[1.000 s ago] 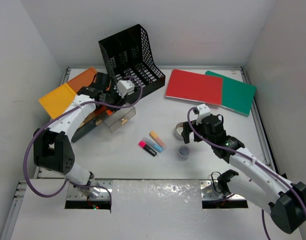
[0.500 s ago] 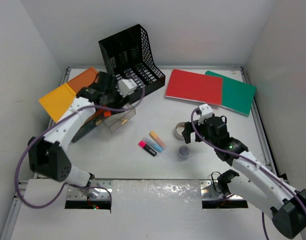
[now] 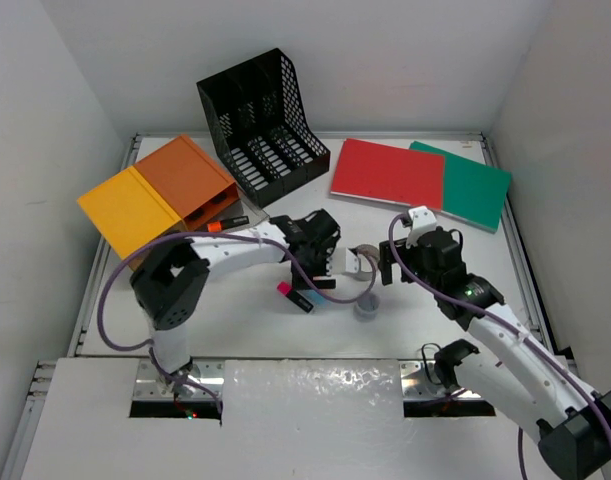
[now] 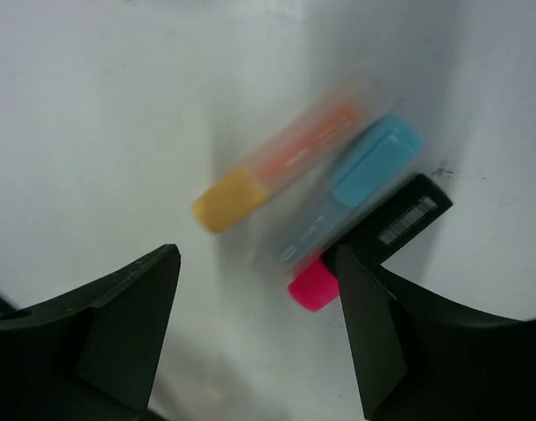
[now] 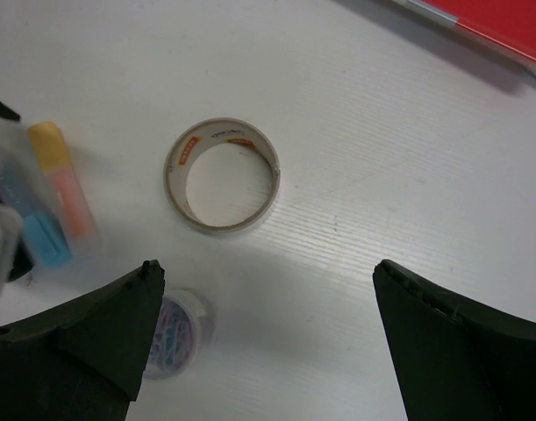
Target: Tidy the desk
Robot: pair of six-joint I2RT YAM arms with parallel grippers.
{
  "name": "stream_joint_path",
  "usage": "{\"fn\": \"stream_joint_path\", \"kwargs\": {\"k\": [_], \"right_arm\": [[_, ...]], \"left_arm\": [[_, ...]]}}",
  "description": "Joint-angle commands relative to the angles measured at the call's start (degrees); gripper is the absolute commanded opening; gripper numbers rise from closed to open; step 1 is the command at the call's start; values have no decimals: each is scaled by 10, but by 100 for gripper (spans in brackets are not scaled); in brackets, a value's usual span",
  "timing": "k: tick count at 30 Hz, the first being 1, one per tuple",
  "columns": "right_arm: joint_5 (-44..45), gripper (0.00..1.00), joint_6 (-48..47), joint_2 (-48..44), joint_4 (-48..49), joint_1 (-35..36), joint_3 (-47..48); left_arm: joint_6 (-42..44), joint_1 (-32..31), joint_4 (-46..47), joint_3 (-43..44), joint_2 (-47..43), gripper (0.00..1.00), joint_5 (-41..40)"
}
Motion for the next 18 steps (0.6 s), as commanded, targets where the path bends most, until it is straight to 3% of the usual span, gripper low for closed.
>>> {"fn": "stream_joint_path", "kwargs": {"k": [1,10,18], "right_arm": [[13,99,-5,-17,-12,-12,15],[18,99,-8,-76,-55,-20,19],[18,99,-10,-104,-67,-20,23]], "left_arm": [[61,-25,3,22,13,70,35],[89,-27,54,41,76,69,38],[123,-23,51,48,98,60,7]]}}
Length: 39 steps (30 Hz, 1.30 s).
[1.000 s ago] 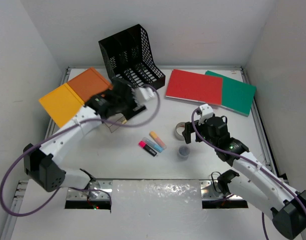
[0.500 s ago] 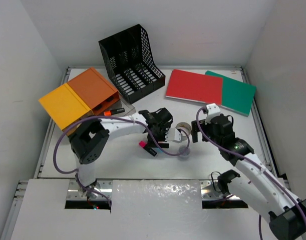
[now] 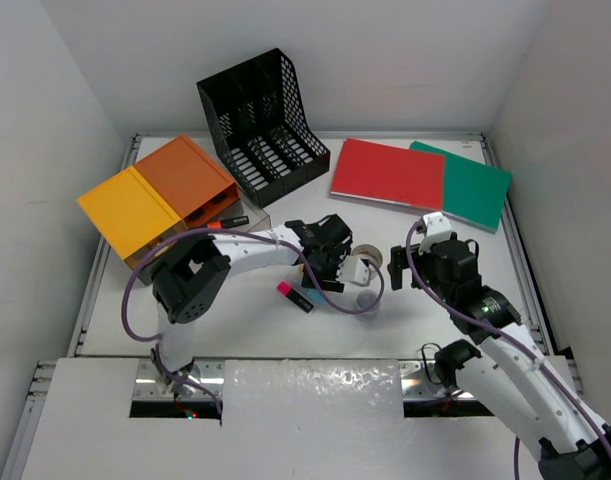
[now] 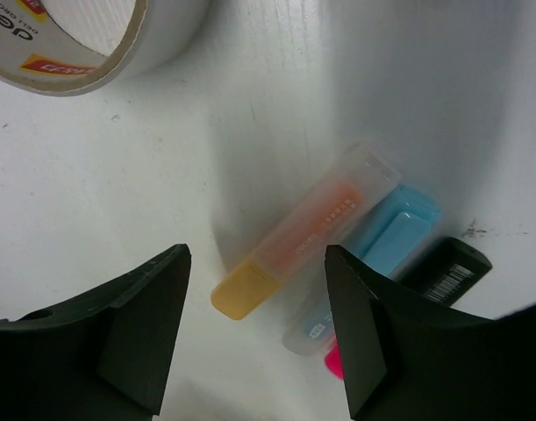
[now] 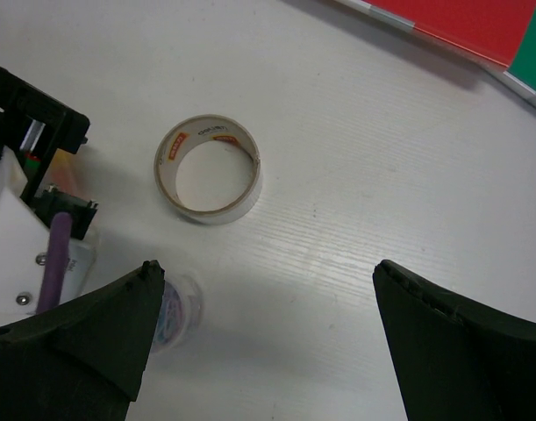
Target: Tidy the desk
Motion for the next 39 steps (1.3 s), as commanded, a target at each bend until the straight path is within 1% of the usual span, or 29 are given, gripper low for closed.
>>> {"fn": "stream_joint_path", "kwargs": {"k": [1,4,9,12,13,15,16,19,21,22,24,25,26,30,33,39], "right_arm": [[6,99,-6,-10,-2,-3,23],[-2,99,-7,-6,-3,-3,24],[-1,99,-9,-6,-1,-3,22],[-3,99,-9,-6,1,-3,20],[-4,99,-9,-8,1,-3,21],[-3,99,-8,-9,1,-3,21],[-3,99,-8,-11,1,-3,20],[0,99,-9,-12,1,-2,19],[-1,99,-9,-12,2,-3,17],[0,99,-9,-12,2,-3,16],[0,99,-9,-9,4,-3,16],[0,99,-9,-8,5,-2,16],[2,99,-10,-6,5,-3,16],[3,99,-8,1,5,-3,23],[16,99,-4,-4,-4,-3,31],[45,99,-3,-39,-21,-3,41]], "left_arm": [[30,9,8,27,19,60,-8],[41,19,-5,37,30,60,-3],[52,28,0,37,50,60,-9],[46,28,3,42,64,55,-16],[39,28,10,42,72,47,-24],[32,30,19,43,79,41,-29],[28,33,20,46,85,36,-23],[18,43,23,57,92,27,-5],[17,45,20,60,96,23,2],[18,45,19,59,95,14,6],[16,46,20,58,94,11,8],[12,46,20,58,94,2,8],[8,47,21,58,95,0,6],[-30,54,32,65,88,0,-7],[-96,68,39,83,74,0,-19],[-142,90,24,102,21,0,-27]]}}
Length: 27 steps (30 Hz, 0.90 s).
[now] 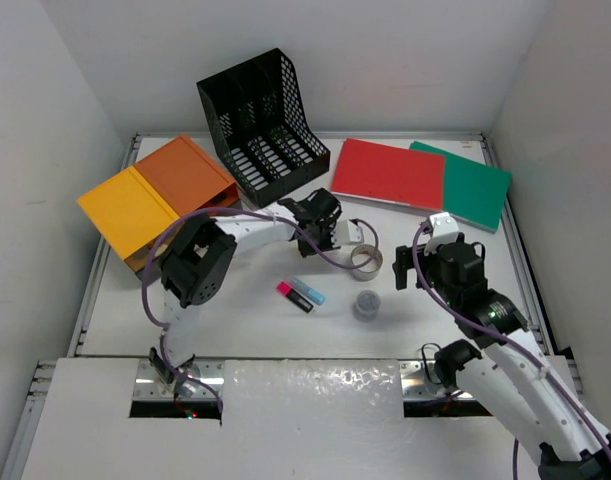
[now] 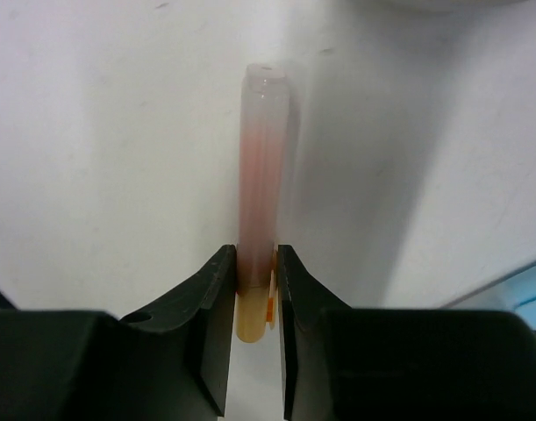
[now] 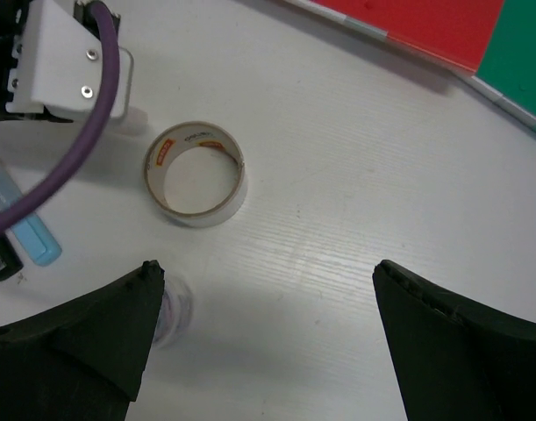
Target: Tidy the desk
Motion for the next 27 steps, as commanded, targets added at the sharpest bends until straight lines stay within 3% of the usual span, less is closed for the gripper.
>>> {"fn": "stream_joint_path", "kwargs": {"k": [1,8,12,18,27], "right_arm": [[26,99,2,-19,1,-3,33],[9,99,8,-27,2,-2,24],[7,99,4,-14,16,-3,23],[-20,99,0,16,45,-3,12],[-45,99,2,34,55,-3,13]], "left_arm": [[-52,11,-4,30,-61,0,-12],[-135,62,-82,102,-157,0,-1],[-132,145,-121,119,-228,0,-1],[-95,251,-123,34,-320,0,13],[-49,304,-82,-73,-338,0,-16]]}}
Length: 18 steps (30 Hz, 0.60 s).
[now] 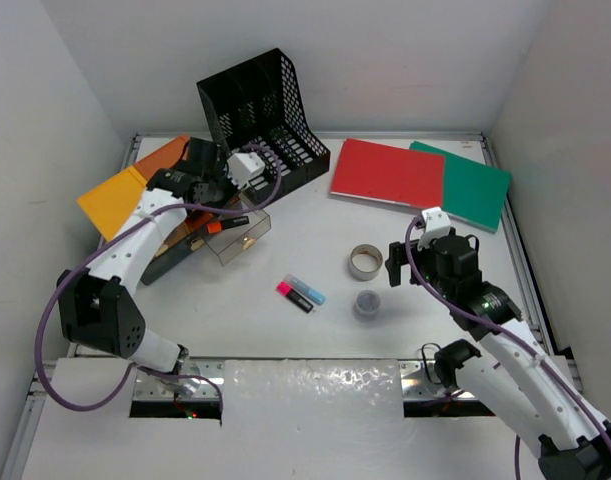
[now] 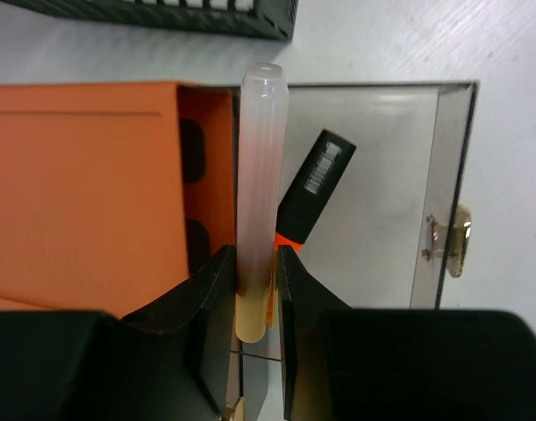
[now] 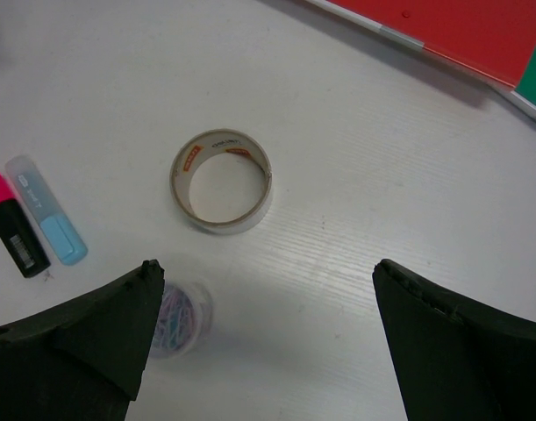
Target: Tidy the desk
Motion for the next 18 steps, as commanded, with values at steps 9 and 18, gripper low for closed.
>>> {"fn": "stream_joint_path", "kwargs": {"k": [9,18], "right_arm": [[-14,99,5,-13,27,-3,-5],[-20,99,5,-18,24,-3,-6]], "left_arm": [[92,23,20,-53,4,13,40],[84,23,1,-10,-25,63,64]]}}
